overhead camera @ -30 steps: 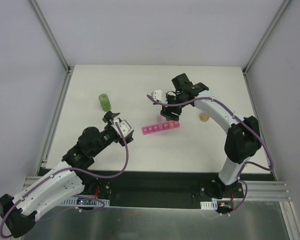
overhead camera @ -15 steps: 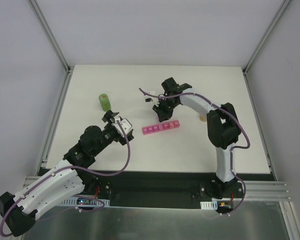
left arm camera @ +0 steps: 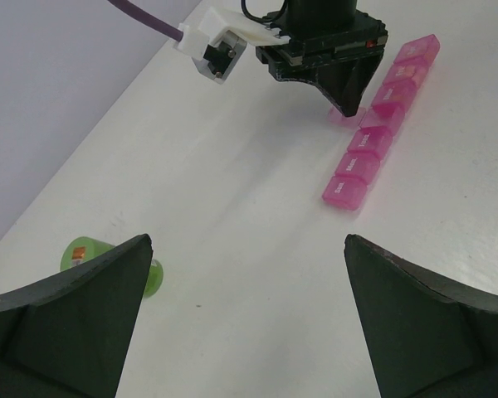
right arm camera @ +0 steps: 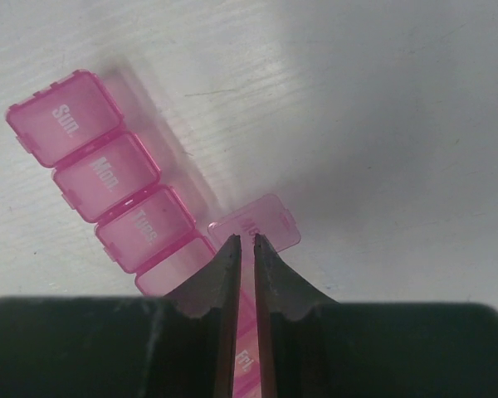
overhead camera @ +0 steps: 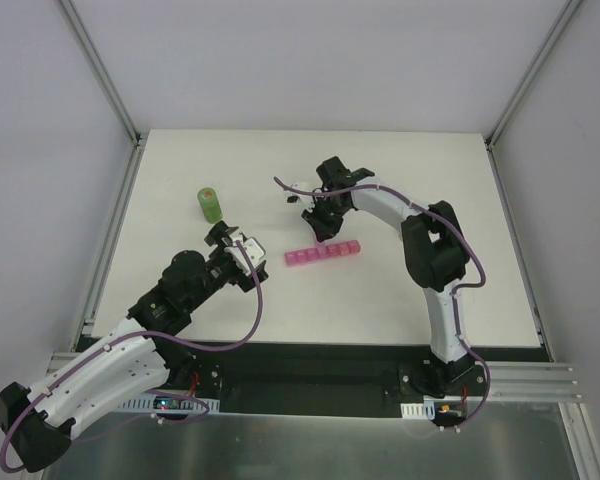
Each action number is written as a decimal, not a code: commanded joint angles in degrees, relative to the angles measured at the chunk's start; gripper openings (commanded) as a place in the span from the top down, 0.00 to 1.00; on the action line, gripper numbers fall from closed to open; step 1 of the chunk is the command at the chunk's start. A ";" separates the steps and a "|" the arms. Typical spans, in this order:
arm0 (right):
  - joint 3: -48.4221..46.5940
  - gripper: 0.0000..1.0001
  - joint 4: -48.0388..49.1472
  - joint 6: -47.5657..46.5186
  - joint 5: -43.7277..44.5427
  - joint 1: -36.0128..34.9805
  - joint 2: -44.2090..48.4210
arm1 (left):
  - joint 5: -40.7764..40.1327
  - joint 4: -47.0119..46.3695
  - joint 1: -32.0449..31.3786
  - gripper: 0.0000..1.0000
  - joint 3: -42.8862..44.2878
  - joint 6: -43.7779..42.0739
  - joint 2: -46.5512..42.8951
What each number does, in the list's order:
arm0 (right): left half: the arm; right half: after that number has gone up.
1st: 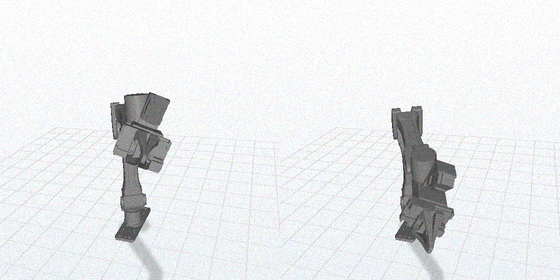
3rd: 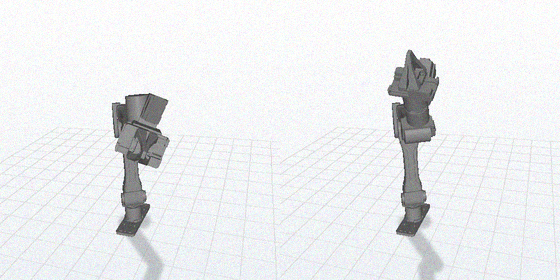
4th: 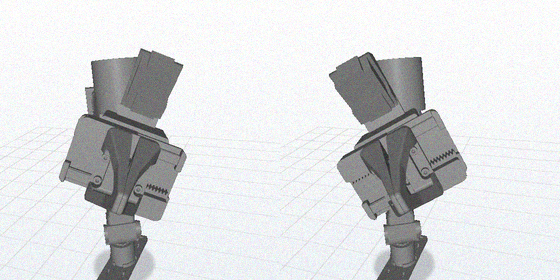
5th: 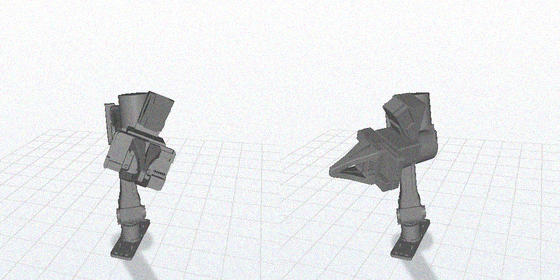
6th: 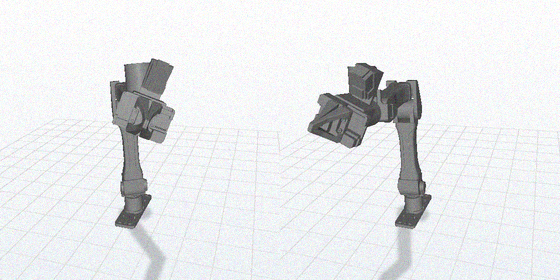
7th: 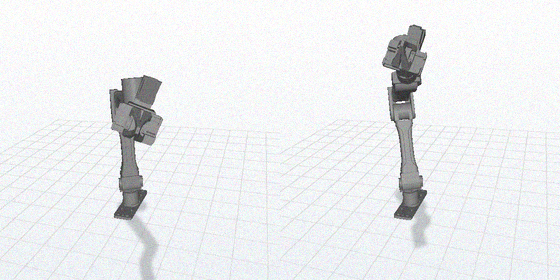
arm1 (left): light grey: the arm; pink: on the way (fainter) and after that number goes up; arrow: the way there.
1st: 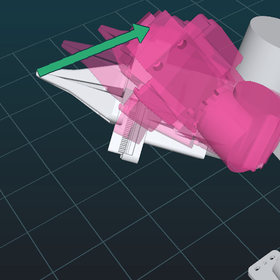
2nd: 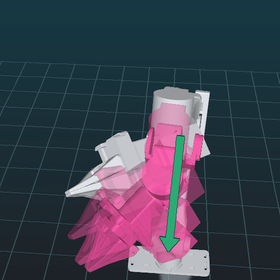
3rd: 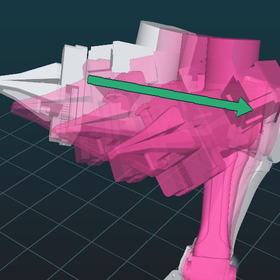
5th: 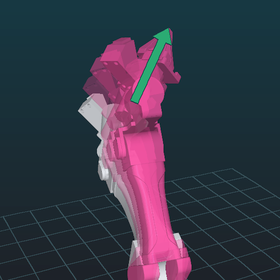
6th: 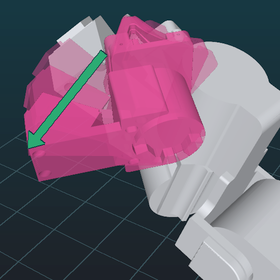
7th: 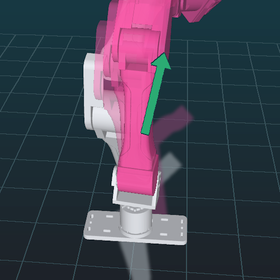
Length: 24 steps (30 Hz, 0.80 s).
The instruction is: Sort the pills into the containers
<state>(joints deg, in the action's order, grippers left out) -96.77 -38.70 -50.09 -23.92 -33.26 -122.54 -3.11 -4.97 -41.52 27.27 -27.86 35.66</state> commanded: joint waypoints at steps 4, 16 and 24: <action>-1.32 0.86 -0.06 0.95 1.25 -0.58 0.28 | 0.65 -0.65 0.39 0.01 2.18 -0.09 0.20; 2.99 0.84 0.46 0.60 -1.91 -1.20 8.72 | 0.74 -0.65 0.47 0.01 2.18 0.17 0.29; 6.68 0.80 0.47 -0.27 -5.95 -1.81 14.25 | 0.56 -1.18 0.82 0.01 2.35 2.54 0.90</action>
<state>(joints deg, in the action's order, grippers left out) -91.37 -38.15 -50.00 -25.91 -34.57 -113.30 -3.09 -4.73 -41.52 27.31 -27.62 36.05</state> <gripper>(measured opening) 0.188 0.992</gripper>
